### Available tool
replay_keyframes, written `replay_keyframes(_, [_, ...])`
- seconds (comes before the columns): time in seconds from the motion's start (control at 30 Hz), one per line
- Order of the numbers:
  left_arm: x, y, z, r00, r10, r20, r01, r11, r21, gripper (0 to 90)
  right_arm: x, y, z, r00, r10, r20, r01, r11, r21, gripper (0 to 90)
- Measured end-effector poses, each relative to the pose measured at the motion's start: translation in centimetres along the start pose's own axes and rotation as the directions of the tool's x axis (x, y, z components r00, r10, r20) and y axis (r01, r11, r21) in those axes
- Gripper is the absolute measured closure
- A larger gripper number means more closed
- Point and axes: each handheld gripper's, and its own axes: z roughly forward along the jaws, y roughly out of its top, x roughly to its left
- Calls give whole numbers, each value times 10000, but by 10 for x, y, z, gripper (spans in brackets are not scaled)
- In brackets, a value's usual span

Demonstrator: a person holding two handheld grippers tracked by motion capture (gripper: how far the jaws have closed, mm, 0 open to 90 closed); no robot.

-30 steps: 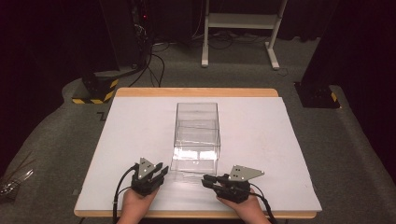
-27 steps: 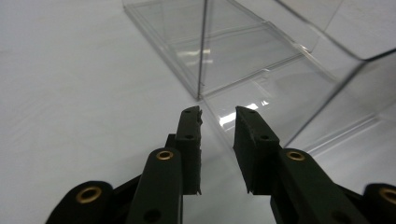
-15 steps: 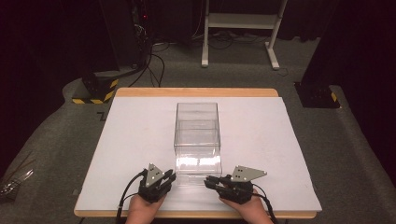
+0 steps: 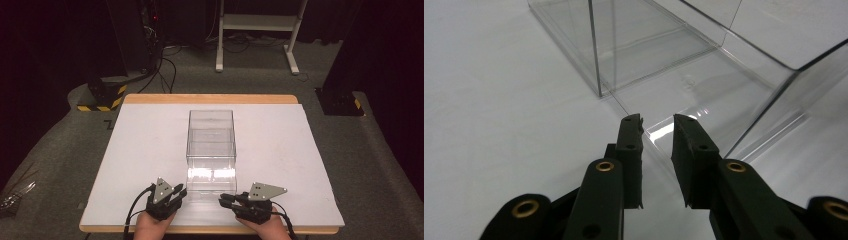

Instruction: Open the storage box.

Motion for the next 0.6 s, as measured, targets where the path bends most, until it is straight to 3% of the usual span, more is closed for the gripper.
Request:
replay_keyframes(0.4, [3, -1, 0, 10000, -75, 3, 75, 9999, -78, 707, 0, -2, -1, 10000, 34, -9, -34, 10000, 4, 779])
replay_keyframes(0.6, [1, 0, 0, 10000, 67, 66, -67, 10000, -75, 739, 1, -3, -2, 10000, 51, -63, -51, 10000, 40, 779])
